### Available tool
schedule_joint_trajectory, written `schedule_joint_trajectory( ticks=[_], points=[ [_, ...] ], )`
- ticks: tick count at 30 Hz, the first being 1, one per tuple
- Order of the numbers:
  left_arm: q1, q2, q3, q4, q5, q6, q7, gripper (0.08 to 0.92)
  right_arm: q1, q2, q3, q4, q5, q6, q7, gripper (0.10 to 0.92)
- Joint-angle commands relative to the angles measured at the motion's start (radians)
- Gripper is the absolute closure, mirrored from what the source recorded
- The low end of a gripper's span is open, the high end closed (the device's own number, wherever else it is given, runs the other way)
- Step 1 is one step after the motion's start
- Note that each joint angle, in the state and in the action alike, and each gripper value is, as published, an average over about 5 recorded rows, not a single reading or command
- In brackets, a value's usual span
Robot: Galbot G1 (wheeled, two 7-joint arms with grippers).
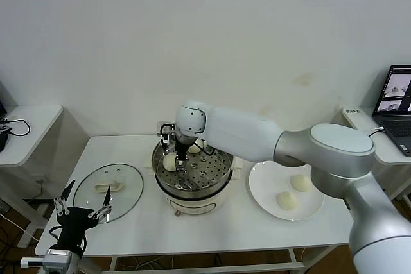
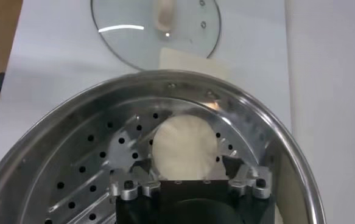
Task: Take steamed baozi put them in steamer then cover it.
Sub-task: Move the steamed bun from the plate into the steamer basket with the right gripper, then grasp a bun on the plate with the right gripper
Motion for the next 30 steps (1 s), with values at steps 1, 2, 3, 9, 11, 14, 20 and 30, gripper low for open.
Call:
schedule_joint_trajectory(
  ticks=[1,2,3,9,11,14,20,30],
  points=[
    [0.0,0.002,0.002,0.006,0.0,-0.001,0.001,0.177,0.097,-0.109,-0.018,0.136,-0.029,0.043,-0.106,0.203],
    [0.0,0.003,0.004,0.009,-0.001,-0.001,0.001,0.177,0.125,-0.135,-0.026,0.162,-0.032,0.053,-0.122,0.203],
    [-0.001,0.003,0.005,0.01,-0.001,-0.001,0.001,0.177,0.15,-0.157,-0.034,0.184,-0.034,0.063,-0.134,0.203],
    [-0.003,0.012,0.011,0.019,-0.001,-0.003,0.001,0.177,0.255,-0.342,-0.064,0.323,-0.053,0.122,-0.199,0.203],
    [-0.005,0.017,0.015,0.023,-0.001,-0.003,0.001,0.177,0.271,-0.428,-0.067,0.381,-0.074,0.152,-0.23,0.203],
    [-0.006,0.019,0.023,0.027,0.002,-0.003,0.001,0.177,0.279,-0.553,-0.07,0.46,-0.108,0.187,-0.258,0.202],
    [-0.006,0.022,0.038,0.027,0.009,-0.004,0.002,0.177,0.239,-0.77,-0.054,0.568,-0.196,0.232,-0.28,0.203],
    [-0.004,0.022,0.05,0.024,0.026,-0.003,0.001,0.177,-0.05,-1.001,0.09,0.598,-0.399,0.322,-0.304,0.203]
  ],
)
